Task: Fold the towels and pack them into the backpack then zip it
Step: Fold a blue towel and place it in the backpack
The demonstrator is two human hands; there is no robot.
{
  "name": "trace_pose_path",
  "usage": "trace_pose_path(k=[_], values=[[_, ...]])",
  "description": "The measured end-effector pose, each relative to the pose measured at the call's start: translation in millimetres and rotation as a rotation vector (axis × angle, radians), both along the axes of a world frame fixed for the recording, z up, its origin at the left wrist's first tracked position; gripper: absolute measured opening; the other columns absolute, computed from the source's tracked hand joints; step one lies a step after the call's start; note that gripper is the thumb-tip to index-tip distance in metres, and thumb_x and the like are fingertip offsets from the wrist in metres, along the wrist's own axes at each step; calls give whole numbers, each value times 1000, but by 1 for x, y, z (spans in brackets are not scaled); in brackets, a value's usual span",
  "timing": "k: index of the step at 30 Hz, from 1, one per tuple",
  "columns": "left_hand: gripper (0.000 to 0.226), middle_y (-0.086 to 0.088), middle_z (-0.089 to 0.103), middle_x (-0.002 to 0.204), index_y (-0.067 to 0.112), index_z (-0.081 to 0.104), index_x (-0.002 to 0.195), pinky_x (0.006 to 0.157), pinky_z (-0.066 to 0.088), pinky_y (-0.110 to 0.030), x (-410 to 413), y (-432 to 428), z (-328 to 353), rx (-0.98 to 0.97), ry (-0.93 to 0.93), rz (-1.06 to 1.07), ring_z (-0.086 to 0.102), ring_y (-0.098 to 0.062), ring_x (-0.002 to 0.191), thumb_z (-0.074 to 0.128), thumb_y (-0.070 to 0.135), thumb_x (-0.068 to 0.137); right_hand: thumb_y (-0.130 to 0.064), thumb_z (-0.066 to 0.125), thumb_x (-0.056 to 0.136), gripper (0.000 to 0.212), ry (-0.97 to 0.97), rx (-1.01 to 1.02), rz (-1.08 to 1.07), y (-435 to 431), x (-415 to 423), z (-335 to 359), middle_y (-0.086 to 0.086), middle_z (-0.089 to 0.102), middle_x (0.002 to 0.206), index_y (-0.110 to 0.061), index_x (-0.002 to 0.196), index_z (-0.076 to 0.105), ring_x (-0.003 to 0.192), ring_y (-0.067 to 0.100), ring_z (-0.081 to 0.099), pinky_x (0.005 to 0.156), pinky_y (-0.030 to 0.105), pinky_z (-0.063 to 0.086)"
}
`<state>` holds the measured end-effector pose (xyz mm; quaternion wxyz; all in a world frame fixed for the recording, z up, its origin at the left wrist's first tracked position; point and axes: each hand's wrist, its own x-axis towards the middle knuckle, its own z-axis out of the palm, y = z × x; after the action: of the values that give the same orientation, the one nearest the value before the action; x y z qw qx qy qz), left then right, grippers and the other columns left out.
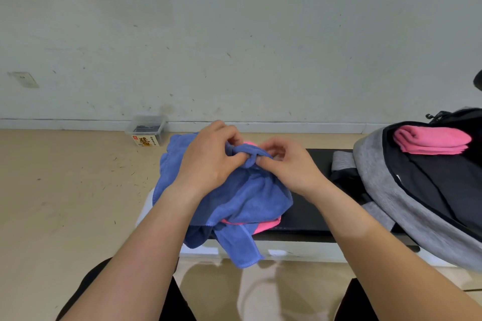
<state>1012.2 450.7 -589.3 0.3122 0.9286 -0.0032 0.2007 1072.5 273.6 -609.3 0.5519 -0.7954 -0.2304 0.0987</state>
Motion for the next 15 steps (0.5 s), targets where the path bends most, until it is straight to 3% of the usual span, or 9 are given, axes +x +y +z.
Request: trace_pose_path(k=[1, 3, 5, 7, 10, 12, 15], values=[[17, 13, 59, 88, 27, 54, 73, 73, 47, -32, 0, -1, 2, -11, -17, -13, 56, -9, 86, 71, 27, 73, -15, 65, 86, 5, 4, -42, 7, -1, 0, 0, 0, 71, 83, -15, 89, 69, 74, 9, 62, 71, 26, 50], [17, 15, 66, 90, 25, 50, 72, 76, 50, -40, 0, -5, 8, -71, -8, -28, 62, -10, 91, 67, 22, 74, -26, 61, 91, 17, -34, -110, -49, -3, 1, -1, -3, 61, 72, -12, 82, 64, 65, 7, 53, 62, 20, 43], [16, 10, 65, 75, 24, 49, 74, 68, 51, -46, 1, -8, 15, -125, 9, -3, 61, -13, 72, 64, 20, 78, -35, 57, 94, 31, -64, -120, -79, -7, 2, 2, -4, 55, 66, -9, 79, 61, 60, 7, 47, 56, 20, 39], [16, 6, 59, 65, 25, 49, 78, 64, 49, -47, 2, -9, 25, -73, -6, 40, 53, -15, 61, 64, 20, 81, -39, 55, 95, 38, -79, -127, -61, -11, 4, 9, -2, 53, 65, -6, 77, 61, 60, 8, 47, 59, 27, 40], [13, 6, 61, 74, 26, 50, 86, 67, 49, -44, 8, -6, 48, 75, -84, 84, 57, -19, 70, 63, 24, 84, -40, 64, 91, 44, -160, -134, -121, -17, 12, 27, -6, 40, 55, -14, 61, 44, 52, 7, 38, 53, 25, 31], [11, 9, 62, 79, 30, 54, 92, 68, 49, -40, 15, 0, 67, 121, -126, 110, 59, -21, 77, 63, 26, 85, -35, 69, 89, 40, -218, -111, -141, -22, 19, 50, -9, 42, 54, -18, 60, 47, 52, 5, 40, 53, 22, 32], [8, 9, 57, 84, 34, 66, 94, 71, 45, -35, 25, 7, 96, 211, -133, 120, 56, -20, 85, 62, 29, 88, -27, 72, 86, 13, -261, -103, -137, -30, 32, 88, -6, 60, 66, -19, 77, 68, 62, 6, 53, 61, 21, 40]])
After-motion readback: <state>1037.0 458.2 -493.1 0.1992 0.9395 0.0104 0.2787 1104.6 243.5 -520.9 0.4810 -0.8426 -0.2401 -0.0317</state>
